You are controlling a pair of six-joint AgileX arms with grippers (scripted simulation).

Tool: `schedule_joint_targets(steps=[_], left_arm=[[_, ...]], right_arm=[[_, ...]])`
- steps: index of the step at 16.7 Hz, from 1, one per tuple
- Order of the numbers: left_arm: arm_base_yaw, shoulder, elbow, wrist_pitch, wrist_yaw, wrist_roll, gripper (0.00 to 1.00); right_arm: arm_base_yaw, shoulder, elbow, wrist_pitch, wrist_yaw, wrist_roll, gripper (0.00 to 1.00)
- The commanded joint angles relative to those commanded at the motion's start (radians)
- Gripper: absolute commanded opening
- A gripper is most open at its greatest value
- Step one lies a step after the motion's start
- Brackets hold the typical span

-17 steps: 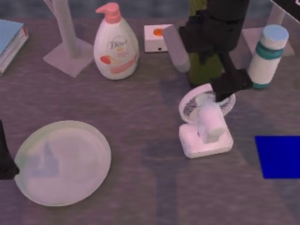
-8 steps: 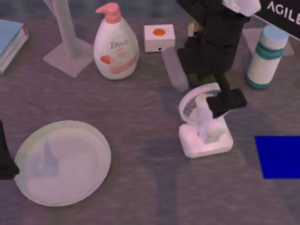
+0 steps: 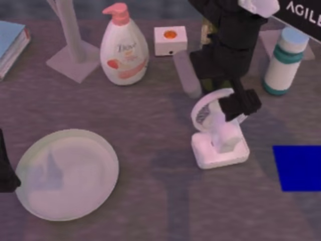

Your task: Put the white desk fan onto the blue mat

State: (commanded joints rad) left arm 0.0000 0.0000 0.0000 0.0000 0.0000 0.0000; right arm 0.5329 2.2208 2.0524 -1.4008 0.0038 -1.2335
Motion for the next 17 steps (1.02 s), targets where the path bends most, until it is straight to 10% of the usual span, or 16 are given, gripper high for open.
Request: schedule_joint_targets(steps=[7,17], left_arm=[[0.0,0.0,0.0,0.0,0.0,0.0,1.0],[0.0,0.0,0.0,0.0,0.0,0.0,1.0]], right_arm=[[0.0,0.0,0.0,0.0,0.0,0.0,0.02],[-0.002,-0.007,0.004,-0.004,0.0,0.001,0.0]])
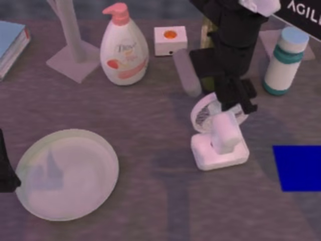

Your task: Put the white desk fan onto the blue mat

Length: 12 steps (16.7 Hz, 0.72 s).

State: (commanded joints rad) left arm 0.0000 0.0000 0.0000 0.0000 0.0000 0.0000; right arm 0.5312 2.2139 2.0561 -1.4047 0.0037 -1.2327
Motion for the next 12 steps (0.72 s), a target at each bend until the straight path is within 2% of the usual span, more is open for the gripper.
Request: schedule_joint_targets(steps=[8,12], left_arm=[[0.0,0.0,0.0,0.0,0.0,0.0,1.0],[0.0,0.0,0.0,0.0,0.0,0.0,1.0]], right_arm=[[0.007,0.054,0.275,-0.217,0.0,-0.001,0.0],[0.007,0.057,0.296,-0.237,0.001,0.0,0.0]])
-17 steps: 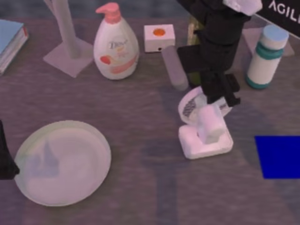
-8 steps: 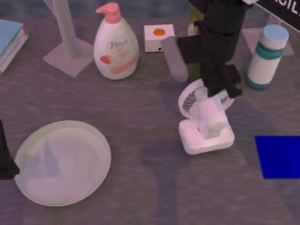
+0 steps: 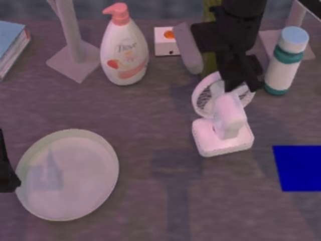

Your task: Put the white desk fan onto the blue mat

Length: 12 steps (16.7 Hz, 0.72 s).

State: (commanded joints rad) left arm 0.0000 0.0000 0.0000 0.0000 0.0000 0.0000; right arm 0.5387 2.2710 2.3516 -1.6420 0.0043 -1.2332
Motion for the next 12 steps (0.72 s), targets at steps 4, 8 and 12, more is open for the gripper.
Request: schedule_joint_targets(steps=[4,8,12], left_arm=[[0.0,0.0,0.0,0.0,0.0,0.0,1.0],[0.0,0.0,0.0,0.0,0.0,0.0,1.0],[0.0,0.0,0.0,0.0,0.0,0.0,1.0]], right_arm=[[-0.007,-0.008,-0.009,0.009,0.005,0.03,0.0],[-0.022,-0.03,-0.047,0.043,0.028,0.213,0.0],[-0.057,-0.083,-0.111,0.102,0.059,0.564,0.0]])
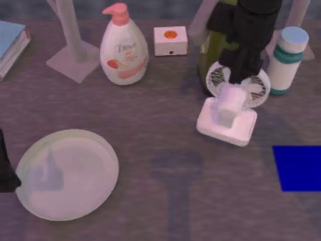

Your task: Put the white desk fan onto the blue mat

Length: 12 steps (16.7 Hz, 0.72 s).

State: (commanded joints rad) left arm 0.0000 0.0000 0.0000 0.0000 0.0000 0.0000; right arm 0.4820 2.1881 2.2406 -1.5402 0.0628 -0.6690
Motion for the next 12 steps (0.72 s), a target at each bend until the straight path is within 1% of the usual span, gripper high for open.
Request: schedule_joint_targets(steps=[3,6,9,12], left_arm=[[0.0,0.0,0.0,0.0,0.0,0.0,1.0],[0.0,0.0,0.0,0.0,0.0,0.0,1.0],[0.0,0.0,0.0,0.0,0.0,0.0,1.0],[0.0,0.0,0.0,0.0,0.0,0.0,1.0]], right_arm=[[-0.035,-0.068,-0.065,0.058,0.019,0.361,0.0],[-0.075,-0.153,-0.146,0.114,0.029,0.772,0.0],[-0.117,-0.245,-0.243,0.161,0.028,1.185,0.0],[-0.158,-0.334,-0.356,0.188,0.017,1.558,0.0]])
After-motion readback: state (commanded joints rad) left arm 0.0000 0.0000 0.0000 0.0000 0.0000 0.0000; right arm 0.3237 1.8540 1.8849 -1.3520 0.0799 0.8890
